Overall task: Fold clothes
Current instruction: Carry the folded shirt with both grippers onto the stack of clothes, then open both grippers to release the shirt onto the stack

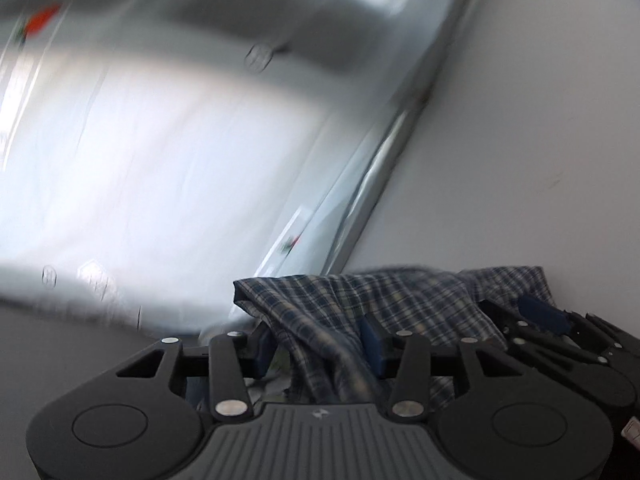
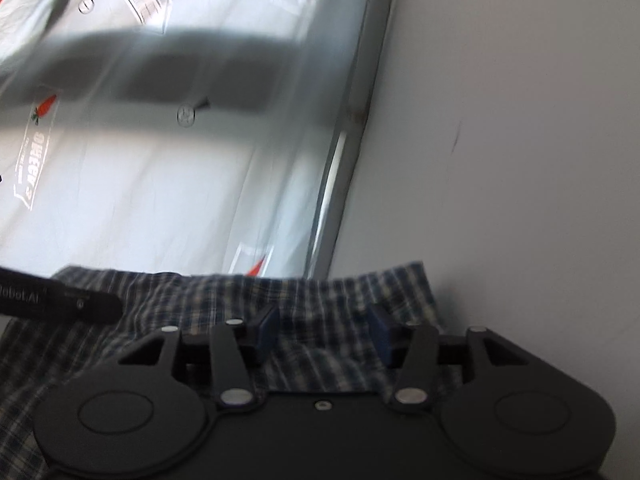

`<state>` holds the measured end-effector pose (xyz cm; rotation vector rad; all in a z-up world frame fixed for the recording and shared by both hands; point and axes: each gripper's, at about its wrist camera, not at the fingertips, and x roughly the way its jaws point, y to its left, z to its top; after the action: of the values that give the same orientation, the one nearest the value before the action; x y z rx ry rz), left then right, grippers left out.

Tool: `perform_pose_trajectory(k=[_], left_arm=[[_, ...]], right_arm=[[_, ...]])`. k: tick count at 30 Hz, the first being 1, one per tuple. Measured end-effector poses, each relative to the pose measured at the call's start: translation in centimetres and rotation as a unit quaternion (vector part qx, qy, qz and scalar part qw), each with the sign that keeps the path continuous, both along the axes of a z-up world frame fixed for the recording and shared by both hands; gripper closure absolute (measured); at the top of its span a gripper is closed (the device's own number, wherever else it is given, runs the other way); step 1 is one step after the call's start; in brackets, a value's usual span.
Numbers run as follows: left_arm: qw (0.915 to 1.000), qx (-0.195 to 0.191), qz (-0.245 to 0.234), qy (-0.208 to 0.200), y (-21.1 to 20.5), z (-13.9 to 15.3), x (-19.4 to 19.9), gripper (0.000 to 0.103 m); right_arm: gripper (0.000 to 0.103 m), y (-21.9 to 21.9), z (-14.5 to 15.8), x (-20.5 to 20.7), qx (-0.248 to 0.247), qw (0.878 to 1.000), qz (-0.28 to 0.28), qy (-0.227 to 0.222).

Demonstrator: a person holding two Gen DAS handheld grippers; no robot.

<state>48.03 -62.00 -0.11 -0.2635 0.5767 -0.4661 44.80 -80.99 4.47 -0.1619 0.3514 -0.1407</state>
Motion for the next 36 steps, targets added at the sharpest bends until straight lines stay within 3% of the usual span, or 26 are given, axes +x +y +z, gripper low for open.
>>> perform_pose_trajectory(k=[5,10,16,20,27,33,36], left_arm=[[0.9995,0.030,0.005,-0.006,-0.5,-1.3,1.0,0.041],[0.9994,0.034,0.001,0.001,-1.3,-2.3,2.1,0.030],[0.9989,0.046,-0.002,-0.010,-0.8,-1.1,1.4,0.026],[0.9980,0.060,-0.007,-0.021,0.8,1.2,0.0,0.023],[0.9965,0.052,0.010,-0.065,5.5,5.3,-6.3,0.001],[0.9858,0.071,0.093,-0.121,10.0,7.2,-14.7,0.000],[0.9801,0.081,0.105,-0.147,12.8,7.2,-18.8,0.000]], right_arm=[[0.049,-1.3,-2.7,2.3,0.040,0.999,0.005,0.024],[0.048,-1.7,-4.4,2.4,0.041,0.999,0.006,0.020],[0.044,-1.2,-3.7,1.3,0.025,1.000,0.010,0.011],[0.010,0.2,-1.1,-0.5,0.002,1.000,-0.003,-0.008],[0.001,5.5,1.8,-7.4,0.013,0.998,0.013,-0.053],[0.000,10.5,3.6,-13.8,0.028,0.996,0.033,-0.082],[0.000,13.0,4.5,-17.0,0.036,0.994,0.043,-0.096]])
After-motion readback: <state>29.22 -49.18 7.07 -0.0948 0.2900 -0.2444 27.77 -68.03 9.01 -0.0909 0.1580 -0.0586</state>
